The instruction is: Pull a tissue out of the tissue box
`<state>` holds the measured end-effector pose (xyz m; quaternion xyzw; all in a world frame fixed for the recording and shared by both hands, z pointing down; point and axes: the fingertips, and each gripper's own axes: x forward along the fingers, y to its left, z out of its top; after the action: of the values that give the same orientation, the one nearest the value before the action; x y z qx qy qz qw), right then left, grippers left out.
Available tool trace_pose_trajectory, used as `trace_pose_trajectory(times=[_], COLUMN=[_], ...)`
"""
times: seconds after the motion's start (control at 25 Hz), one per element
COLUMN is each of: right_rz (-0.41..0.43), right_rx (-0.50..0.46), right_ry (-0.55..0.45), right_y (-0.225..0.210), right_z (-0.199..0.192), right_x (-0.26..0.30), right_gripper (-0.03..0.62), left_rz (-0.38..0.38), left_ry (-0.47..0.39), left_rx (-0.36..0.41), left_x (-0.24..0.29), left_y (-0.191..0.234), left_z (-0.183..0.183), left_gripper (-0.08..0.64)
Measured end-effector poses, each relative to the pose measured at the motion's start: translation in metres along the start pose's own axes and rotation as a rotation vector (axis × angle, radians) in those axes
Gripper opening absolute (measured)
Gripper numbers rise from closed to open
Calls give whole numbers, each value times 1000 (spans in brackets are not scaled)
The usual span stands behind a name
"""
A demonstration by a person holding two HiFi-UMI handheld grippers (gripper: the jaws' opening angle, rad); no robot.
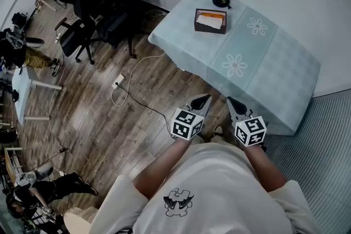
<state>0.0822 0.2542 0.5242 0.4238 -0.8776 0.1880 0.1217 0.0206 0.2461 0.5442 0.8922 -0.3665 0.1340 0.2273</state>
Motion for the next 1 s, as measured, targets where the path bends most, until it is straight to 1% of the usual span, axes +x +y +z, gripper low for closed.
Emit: trace_pose_trajectory(times=[0.24, 0.52, 0.68, 0.8, 0.92, 1.0], right_rz=[14, 25, 111, 108, 99, 75], right_rx=[-6, -9, 38, 25, 24, 23], right_ry=[10, 13, 15, 17, 22, 30], right_y=[8, 21, 42, 54, 64, 67], right_z=[0, 1, 0, -1, -4, -2], right_x=[7, 27, 42, 53, 65, 70], right_gripper=[12, 12, 12, 12, 12, 12], left_rz=[5, 24, 31, 39, 58, 62], left_ry=[4, 4, -13, -26, -26, -10], left_rx=[-10, -27, -37, -37, -26, -58], left_x=[-6, -17, -32, -46, -58, -65], left_y=[5, 26, 39, 54, 74, 87], left_z=[0, -4, -3, -5, -16, -25], left_gripper=[6, 6, 6, 6, 6, 6])
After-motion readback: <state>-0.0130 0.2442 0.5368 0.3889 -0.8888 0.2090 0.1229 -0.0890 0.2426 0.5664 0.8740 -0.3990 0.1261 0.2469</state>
